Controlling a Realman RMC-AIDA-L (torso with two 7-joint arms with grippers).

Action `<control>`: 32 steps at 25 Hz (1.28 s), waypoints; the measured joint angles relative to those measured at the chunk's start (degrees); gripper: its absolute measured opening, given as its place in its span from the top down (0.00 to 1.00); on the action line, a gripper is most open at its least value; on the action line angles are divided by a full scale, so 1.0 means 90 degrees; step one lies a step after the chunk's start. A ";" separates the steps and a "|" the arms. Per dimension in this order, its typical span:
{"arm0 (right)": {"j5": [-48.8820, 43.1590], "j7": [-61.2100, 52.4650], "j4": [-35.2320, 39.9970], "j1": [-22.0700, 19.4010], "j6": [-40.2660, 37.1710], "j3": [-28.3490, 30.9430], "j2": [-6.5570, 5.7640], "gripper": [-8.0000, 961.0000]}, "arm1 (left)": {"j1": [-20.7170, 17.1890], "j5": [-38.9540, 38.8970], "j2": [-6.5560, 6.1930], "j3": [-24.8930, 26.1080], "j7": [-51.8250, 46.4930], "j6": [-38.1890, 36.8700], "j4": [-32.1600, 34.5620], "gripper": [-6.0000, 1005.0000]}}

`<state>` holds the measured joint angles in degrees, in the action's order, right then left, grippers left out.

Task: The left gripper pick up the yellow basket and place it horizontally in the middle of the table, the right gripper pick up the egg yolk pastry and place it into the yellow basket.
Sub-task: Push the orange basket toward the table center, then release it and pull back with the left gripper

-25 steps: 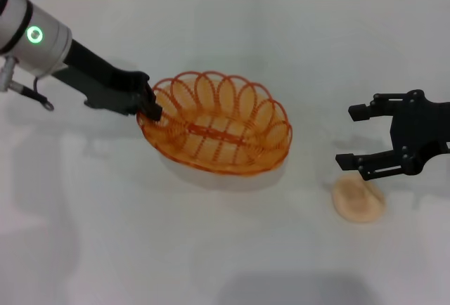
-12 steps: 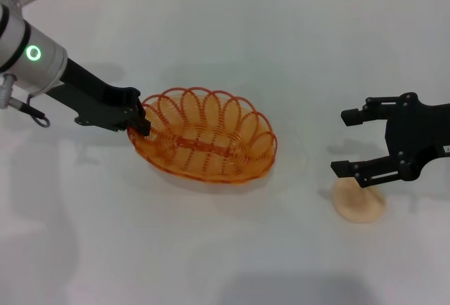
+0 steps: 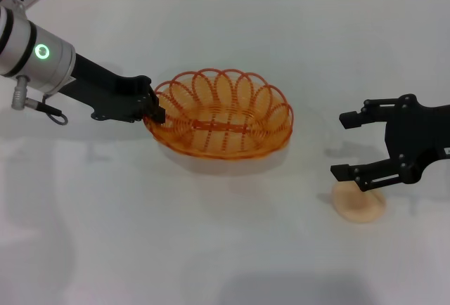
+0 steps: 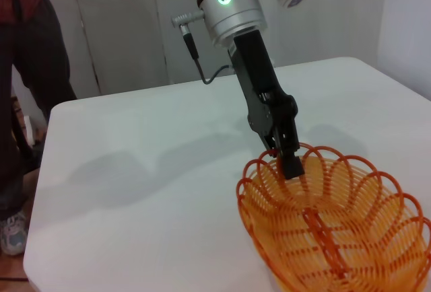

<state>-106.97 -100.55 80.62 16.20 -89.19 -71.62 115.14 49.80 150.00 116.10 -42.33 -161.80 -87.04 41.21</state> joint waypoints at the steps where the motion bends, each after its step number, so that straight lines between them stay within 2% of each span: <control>1: 0.0000 0.0000 0.0000 0.0010 -0.0006 0.0000 0.0000 0.12 | -0.0015 -0.0006 0.0000 0.0000 -0.0017 0.0032 -0.0002 0.91; 14: -0.0001 0.0001 -0.0022 0.0103 -0.0091 0.0011 0.0000 0.12 | 0.0010 -0.0015 0.0066 -0.0036 0.0022 0.0434 -0.0475 0.91; 32: -0.0005 0.0069 -0.0081 0.0114 -0.0091 0.0008 0.0000 0.12 | 0.0040 0.0028 0.0173 -0.0078 0.0105 0.0662 -0.0719 0.91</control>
<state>-107.01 -99.93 79.88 17.23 -90.00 -71.55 115.14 50.16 150.25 117.66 -43.04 -160.86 -81.08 34.73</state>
